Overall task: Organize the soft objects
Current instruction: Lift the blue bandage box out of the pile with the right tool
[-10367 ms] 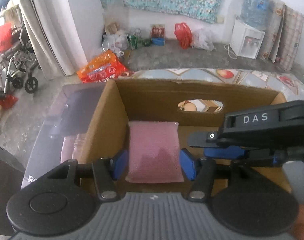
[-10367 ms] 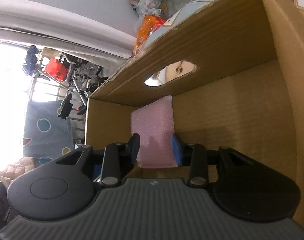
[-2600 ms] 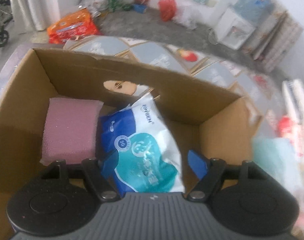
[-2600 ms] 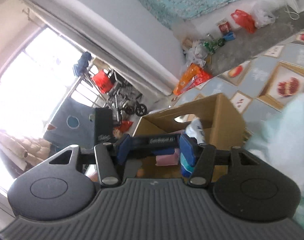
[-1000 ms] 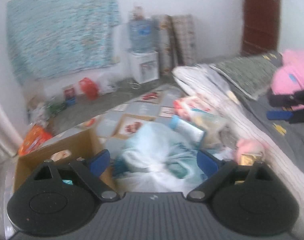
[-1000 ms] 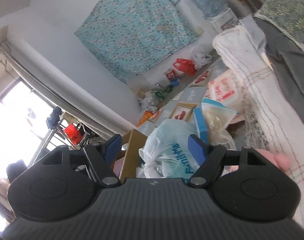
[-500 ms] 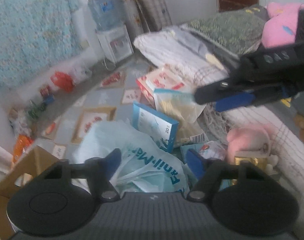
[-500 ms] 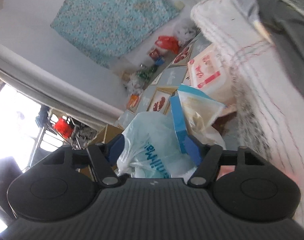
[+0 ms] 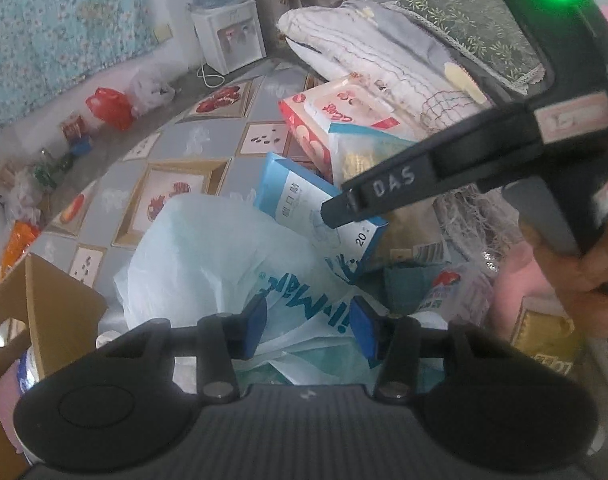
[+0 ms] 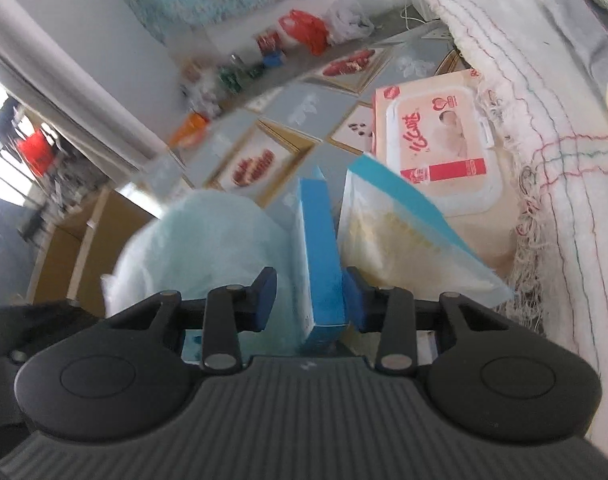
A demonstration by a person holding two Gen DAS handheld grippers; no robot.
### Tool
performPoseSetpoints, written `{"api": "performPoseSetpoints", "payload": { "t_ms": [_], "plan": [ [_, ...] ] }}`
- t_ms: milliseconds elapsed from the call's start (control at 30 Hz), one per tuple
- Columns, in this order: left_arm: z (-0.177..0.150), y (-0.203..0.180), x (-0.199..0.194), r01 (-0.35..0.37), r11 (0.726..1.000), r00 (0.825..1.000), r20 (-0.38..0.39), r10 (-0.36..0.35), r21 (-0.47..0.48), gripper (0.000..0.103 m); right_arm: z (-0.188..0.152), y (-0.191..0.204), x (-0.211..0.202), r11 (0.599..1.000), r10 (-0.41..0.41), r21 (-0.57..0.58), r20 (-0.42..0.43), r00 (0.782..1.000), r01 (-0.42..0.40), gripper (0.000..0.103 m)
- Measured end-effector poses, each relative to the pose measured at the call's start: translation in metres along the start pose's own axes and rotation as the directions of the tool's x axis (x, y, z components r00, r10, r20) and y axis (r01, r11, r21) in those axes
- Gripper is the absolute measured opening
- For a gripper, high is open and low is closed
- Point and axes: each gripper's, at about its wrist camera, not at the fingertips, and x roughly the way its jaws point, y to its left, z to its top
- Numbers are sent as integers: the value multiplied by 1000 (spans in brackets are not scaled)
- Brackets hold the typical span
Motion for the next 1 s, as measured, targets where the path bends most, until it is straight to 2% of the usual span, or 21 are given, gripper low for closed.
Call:
{"api": "performPoseSetpoints", "payload": {
  "t_ms": [33,167,233,400,433,467,567,700,1000],
  "plan": [
    [0,1,0,3,1000,1000,0,-3,-5,48,1,2,4,1000,-5,-11,-5,1000,5,34],
    [-3,4,-4,20,1000,1000,5,-20,-23,48,1,3,4,999,-16,-38,13,1000,16,11],
    [-3,2,-8,23,999,1000,10,-23,-23,48,0,-1,4,1000,3,-29,3,1000,-3,6],
    [-8,-1,-13,25,999,1000,14,-25,-21,50,-8,-5,-9,1000,7,2,4,1000,-7,10],
    [-9,-1,-13,23,1000,1000,13,-23,-22,50,-7,-4,-10,1000,8,-6,3,1000,-8,14],
    [-10,-1,-12,20,1000,1000,11,-20,-23,50,-6,-3,-10,1000,3,-14,5,1000,-3,24],
    [-13,2,-8,17,999,1000,3,-17,-39,50,0,-2,-6,1000,-13,-8,2,1000,13,32],
    [-14,11,-5,25,998,1000,-14,-26,-64,50,7,2,8,1000,-16,11,-43,999,16,33],
    [-16,20,-1,51,993,998,-17,-53,-107,50,22,10,18,998,-67,9,-68,995,67,33]
  ]
}}
